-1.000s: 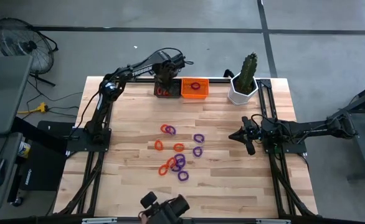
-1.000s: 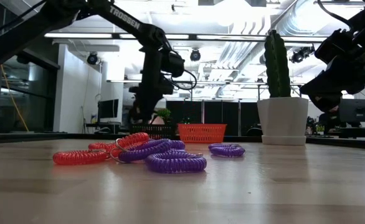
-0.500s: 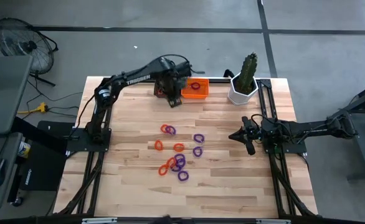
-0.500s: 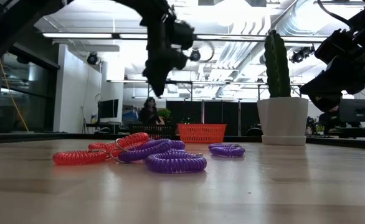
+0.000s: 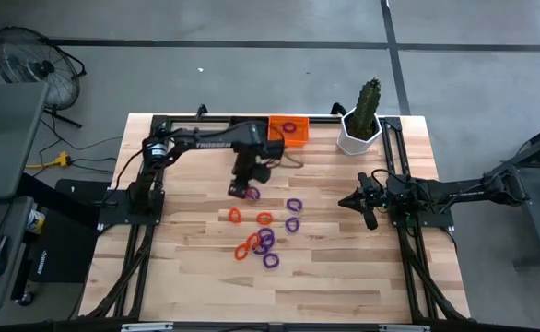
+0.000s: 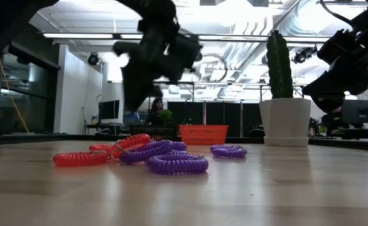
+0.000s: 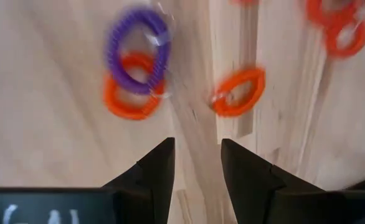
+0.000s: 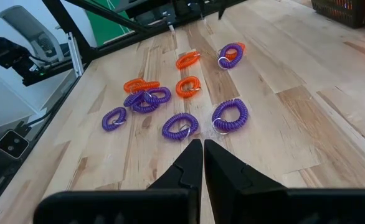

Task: Sort spring keychains into baskets
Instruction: Put the violet spring keychain into the orange basket

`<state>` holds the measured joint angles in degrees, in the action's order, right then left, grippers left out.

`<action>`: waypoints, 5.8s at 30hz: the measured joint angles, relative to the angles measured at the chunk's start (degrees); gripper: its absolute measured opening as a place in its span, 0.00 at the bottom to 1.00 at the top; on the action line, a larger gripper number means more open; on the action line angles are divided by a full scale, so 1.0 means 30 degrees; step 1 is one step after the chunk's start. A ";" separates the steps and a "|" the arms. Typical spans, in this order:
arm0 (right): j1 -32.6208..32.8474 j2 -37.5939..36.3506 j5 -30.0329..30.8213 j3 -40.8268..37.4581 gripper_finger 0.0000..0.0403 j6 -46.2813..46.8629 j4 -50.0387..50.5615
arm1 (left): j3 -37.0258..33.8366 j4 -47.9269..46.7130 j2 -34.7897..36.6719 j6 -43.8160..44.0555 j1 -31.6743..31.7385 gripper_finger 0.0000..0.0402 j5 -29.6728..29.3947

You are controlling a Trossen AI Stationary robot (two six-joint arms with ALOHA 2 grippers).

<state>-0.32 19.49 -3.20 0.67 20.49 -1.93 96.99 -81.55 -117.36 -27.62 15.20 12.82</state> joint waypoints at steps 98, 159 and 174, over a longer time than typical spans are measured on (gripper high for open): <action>-0.0004 0.0000 -0.0001 0.0000 0.03 0.0000 -0.0002 | -0.2842 0.8859 -0.1180 0.0728 -0.2075 0.12 -0.3106; -0.0001 0.0000 -0.0002 0.0000 0.03 0.0000 0.0000 | 0.6485 1.5020 -0.2943 2.0323 0.5477 0.02 -0.3350; -0.0001 0.0000 -0.0052 0.0000 0.03 0.0000 -0.0006 | 0.6425 1.4748 -0.4065 2.0991 0.5603 0.02 -0.3365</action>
<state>-0.32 19.49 -3.36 0.67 20.49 -1.95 116.27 -37.30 -129.56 35.36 32.01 2.72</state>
